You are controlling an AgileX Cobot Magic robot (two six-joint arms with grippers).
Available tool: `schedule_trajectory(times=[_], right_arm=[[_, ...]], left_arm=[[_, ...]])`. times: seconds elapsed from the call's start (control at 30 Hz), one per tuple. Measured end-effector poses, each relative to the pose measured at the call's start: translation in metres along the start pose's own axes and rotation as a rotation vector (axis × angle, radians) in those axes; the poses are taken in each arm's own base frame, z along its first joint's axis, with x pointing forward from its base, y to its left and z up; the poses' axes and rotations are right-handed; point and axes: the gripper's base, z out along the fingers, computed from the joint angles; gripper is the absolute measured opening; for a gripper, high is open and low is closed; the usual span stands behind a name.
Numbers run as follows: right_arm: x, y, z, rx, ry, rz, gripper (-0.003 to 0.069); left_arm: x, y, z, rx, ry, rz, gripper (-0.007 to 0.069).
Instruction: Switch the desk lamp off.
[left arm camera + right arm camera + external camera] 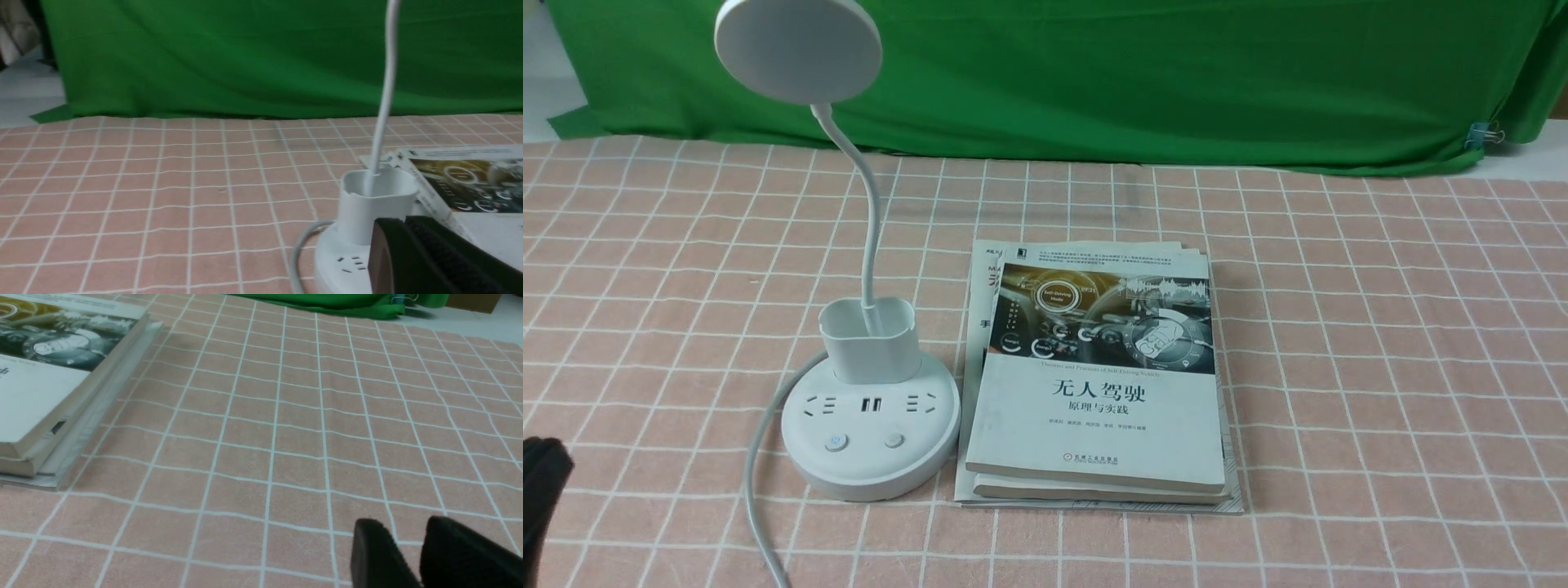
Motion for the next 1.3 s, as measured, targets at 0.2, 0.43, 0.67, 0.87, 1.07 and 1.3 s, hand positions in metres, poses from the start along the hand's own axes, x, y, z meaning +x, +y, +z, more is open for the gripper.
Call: schedule_trajectory(times=[0.2,0.43,0.67,0.87,1.07,1.3], right_arm=[[0.0,0.0,0.0,0.0,0.0,0.0,0.024],[0.0,0.0,0.0,0.0,0.0,0.0,0.024],[0.0,0.0,0.0,0.0,0.0,0.0,0.024],[0.0,0.0,0.0,0.0,0.0,0.0,0.024],[0.0,0.0,0.0,0.0,0.0,0.0,0.024],[0.0,0.0,0.0,0.0,0.0,0.0,0.024]], left_arm=[[0.027,0.001,-0.008,-0.05,0.021,-0.013,0.0004],[0.045,-0.002,-0.009,-0.026,0.154,-0.049,0.0004],[0.048,-0.003,-0.009,-0.018,0.184,-0.068,0.0004],[0.048,-0.003,-0.009,-0.018,0.184,-0.068,0.0004],[0.048,-0.003,-0.009,-0.018,0.184,-0.068,0.0004],[0.048,-0.003,-0.009,-0.018,0.184,-0.068,0.0004]])
